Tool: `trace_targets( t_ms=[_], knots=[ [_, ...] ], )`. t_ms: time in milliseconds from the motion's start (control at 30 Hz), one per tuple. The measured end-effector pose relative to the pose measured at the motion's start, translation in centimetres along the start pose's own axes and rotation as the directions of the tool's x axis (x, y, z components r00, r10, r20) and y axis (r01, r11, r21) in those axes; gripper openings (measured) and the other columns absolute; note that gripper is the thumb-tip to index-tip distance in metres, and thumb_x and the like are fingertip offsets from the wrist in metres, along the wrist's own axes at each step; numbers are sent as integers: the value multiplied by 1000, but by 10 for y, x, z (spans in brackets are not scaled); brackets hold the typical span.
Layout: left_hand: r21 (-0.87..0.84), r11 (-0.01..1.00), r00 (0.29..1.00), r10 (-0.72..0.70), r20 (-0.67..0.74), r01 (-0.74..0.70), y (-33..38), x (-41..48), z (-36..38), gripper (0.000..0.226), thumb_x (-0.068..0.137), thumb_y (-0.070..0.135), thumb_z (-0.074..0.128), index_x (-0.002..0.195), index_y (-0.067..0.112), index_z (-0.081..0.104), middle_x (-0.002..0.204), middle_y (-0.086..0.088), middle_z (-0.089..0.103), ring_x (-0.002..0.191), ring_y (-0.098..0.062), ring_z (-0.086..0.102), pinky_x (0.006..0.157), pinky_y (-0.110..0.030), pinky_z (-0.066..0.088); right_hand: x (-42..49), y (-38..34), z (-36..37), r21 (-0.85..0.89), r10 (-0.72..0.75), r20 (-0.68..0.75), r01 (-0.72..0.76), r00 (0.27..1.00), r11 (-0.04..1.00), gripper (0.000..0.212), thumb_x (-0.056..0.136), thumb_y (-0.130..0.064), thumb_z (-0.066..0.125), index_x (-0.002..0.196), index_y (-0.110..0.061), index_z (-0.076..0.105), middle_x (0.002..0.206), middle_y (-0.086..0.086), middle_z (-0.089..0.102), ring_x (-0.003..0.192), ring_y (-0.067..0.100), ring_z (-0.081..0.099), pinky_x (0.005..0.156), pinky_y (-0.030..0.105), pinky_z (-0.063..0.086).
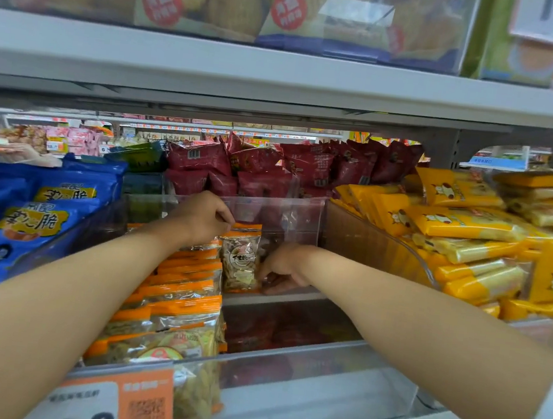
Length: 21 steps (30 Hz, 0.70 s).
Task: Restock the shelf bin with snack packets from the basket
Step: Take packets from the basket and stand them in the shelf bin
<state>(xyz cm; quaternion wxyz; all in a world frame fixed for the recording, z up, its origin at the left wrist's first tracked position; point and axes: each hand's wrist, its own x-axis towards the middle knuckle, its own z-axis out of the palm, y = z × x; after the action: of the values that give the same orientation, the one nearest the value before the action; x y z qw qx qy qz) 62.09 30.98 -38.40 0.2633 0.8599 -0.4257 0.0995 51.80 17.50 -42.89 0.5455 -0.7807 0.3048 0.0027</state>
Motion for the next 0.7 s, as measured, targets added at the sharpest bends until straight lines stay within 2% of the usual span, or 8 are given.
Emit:
trace_targets(
  t_ms=[100, 167, 200, 267, 367, 433, 500, 700],
  knots=[
    [-5, 1000, 1000, 8, -3, -8, 2, -2, 0, 13, 89, 19, 67, 100, 17, 75, 105, 0, 71, 92, -11, 61, 79, -25, 45, -4, -5, -2, -51, 54, 30, -53, 998, 997, 6, 94, 1, 57, 95, -4, 57, 89, 10, 57, 83, 21, 61, 85, 34, 56],
    [-29, 1000, 1000, 9, -13, -9, 6, -5, -3, 15, 90, 19, 66, 101, 15, 75, 106, -1, 71, 95, -12, 61, 82, -26, 46, -7, -9, -7, -87, 102, 22, -100, 995, 991, 7, 95, -5, 57, 88, -5, 55, 84, 9, 54, 75, 19, 58, 82, 32, 56],
    [-34, 999, 1000, 5, -8, -5, 8, -6, -6, 16, 91, 19, 65, 103, 14, 75, 108, -2, 71, 97, -13, 62, 82, -25, 45, -10, -12, -9, -83, 127, 40, -124, 991, 989, 5, 96, -8, 57, 93, -4, 56, 88, 10, 56, 81, 21, 60, 85, 32, 55],
    [-31, 999, 999, -21, 34, 22, 11, -12, -16, 19, 94, 17, 61, 107, 12, 73, 113, -4, 69, 102, -16, 61, 84, -25, 44, -20, -16, -10, -8, 169, 122, -170, 978, 985, 21, 97, -13, 56, 114, 0, 56, 111, 17, 60, 108, 28, 61, 94, 36, 51],
    [-48, 994, 991, -95, 97, 100, 14, -22, -32, 26, 99, 15, 51, 117, 8, 68, 124, -7, 64, 112, -19, 58, 88, -25, 41, -38, -19, -2, 180, 179, 333, -248, 926, 952, 61, 102, -36, 46, 144, 6, 33, 148, 27, 37, 136, 39, 39, 109, 46, 37],
    [-78, 987, 988, -131, 79, 137, 12, -30, -41, 28, 101, 13, 47, 120, 7, 66, 129, -8, 60, 119, -20, 54, 90, -25, 37, -53, -21, 10, 231, 167, 471, -304, 866, 924, 78, 100, -53, 36, 148, 8, 23, 153, 29, 28, 141, 42, 30, 114, 50, 28],
    [-93, 984, 987, -148, 70, 154, 11, -36, -46, 28, 101, 10, 43, 119, 8, 65, 132, -8, 58, 122, -21, 51, 92, -25, 36, -65, -22, 21, 214, 128, 558, -291, 820, 932, 78, 99, -55, 35, 147, 5, 27, 152, 26, 31, 141, 40, 30, 116, 48, 26],
    [-87, 974, 976, -205, 72, 211, 10, -49, -52, 30, 101, 8, 41, 115, 13, 67, 135, -6, 56, 124, -22, 51, 102, -31, 39, -82, -21, 24, 240, 99, 579, -285, 810, 928, 88, 94, -65, 36, 147, 4, 28, 154, 23, 30, 142, 39, 29, 115, 48, 27]
  ],
)
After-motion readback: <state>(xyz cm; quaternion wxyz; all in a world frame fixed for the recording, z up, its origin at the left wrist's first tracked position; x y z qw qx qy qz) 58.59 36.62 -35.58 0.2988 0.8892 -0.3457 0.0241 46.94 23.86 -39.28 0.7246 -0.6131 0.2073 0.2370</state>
